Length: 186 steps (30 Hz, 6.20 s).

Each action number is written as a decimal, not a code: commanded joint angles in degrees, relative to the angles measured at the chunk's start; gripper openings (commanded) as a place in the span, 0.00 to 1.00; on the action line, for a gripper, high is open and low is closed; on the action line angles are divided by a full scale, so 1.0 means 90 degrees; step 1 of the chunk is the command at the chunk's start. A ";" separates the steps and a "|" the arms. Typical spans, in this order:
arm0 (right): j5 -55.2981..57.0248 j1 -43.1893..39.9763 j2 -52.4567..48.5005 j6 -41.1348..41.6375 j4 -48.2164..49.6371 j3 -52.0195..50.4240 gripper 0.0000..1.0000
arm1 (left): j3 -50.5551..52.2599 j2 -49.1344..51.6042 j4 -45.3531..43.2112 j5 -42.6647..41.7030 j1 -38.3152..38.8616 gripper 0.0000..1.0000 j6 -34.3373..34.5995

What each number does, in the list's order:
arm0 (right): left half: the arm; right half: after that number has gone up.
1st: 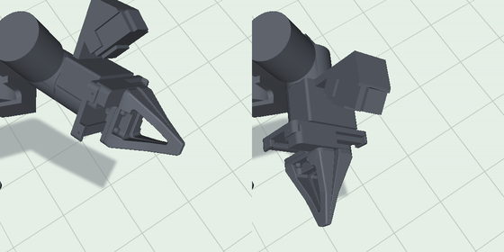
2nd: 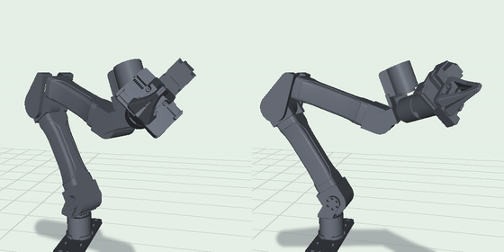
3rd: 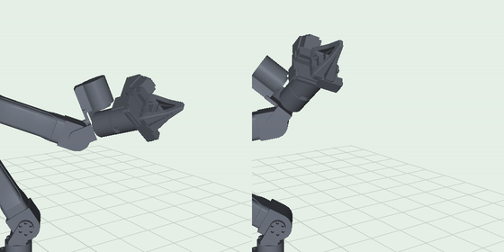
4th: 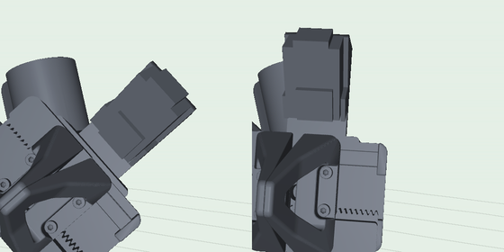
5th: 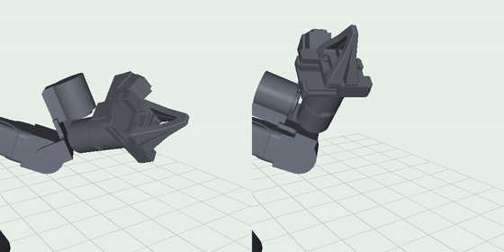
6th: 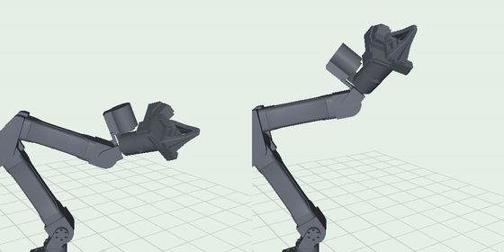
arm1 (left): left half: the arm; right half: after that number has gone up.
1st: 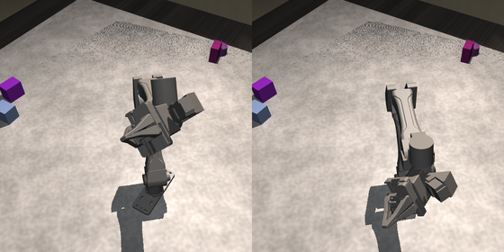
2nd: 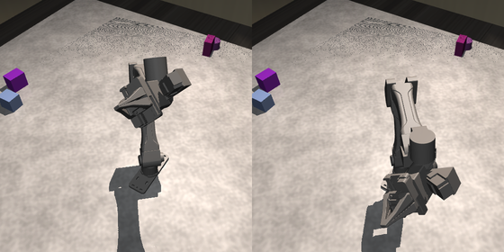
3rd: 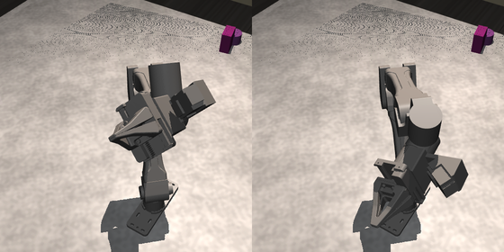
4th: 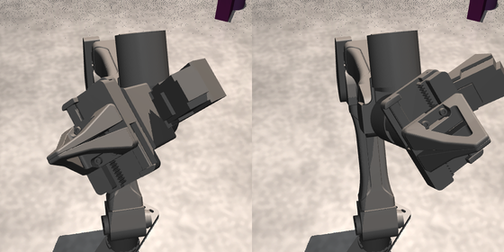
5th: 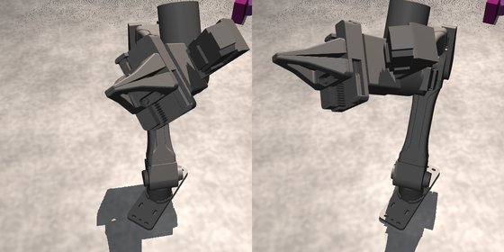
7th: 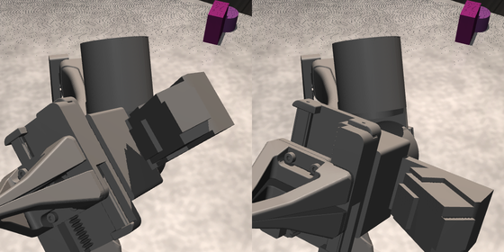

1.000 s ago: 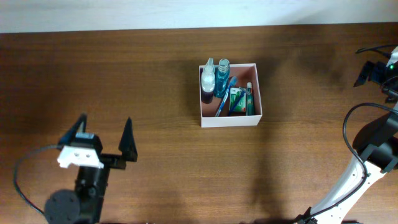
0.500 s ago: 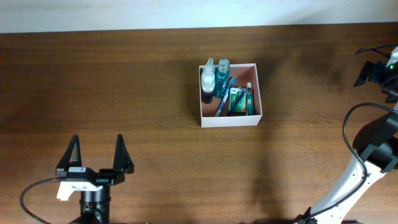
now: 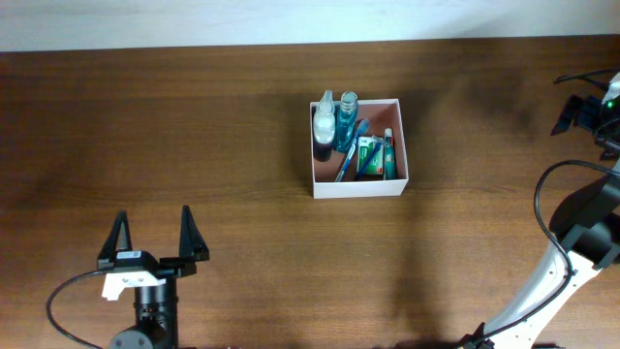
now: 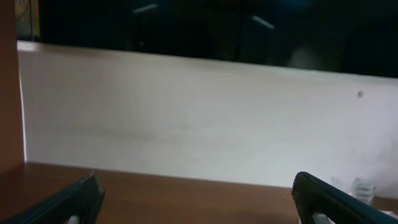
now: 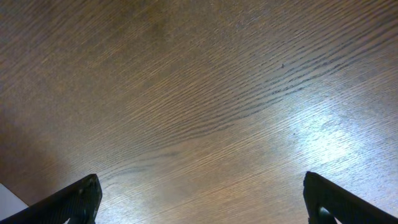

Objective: Pack container

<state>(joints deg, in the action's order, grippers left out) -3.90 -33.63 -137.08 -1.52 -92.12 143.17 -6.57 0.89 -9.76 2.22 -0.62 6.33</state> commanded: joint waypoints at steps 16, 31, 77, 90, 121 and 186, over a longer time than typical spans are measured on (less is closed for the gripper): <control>0.0029 -0.0017 0.0177 0.0002 0.0002 -0.0041 0.99 | 0.0678 -0.0068 -0.0168 -0.0634 -0.0046 0.99 -0.0736; 0.0029 -0.0017 0.0177 0.0002 0.0002 -0.0041 0.99 | 0.0678 -0.0068 0.1574 -0.0646 -0.0044 0.99 -0.0736; 0.0029 -0.0017 0.0177 0.0002 0.0002 -0.0041 0.99 | 0.0675 -0.0066 0.1569 -0.0651 -0.0044 0.99 -0.0733; 0.0029 -0.0017 0.0177 0.0002 0.0005 -0.0041 0.99 | 0.0675 -0.0066 0.1569 -0.0651 -0.0044 0.99 -0.0733; 0.0032 0.0959 0.2732 0.0000 0.0000 -0.0058 0.99 | 0.0675 -0.0066 0.1569 -0.0651 -0.0044 0.99 -0.0733; -0.1071 0.3757 1.5208 0.0005 1.0120 -1.3823 0.99 | 0.0675 -0.0066 0.1569 -0.0651 -0.0044 0.99 -0.0733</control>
<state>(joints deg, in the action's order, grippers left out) -12.58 -0.89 -2.20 -1.56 -1.21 20.40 -0.64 0.84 4.03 -2.81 -0.78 0.84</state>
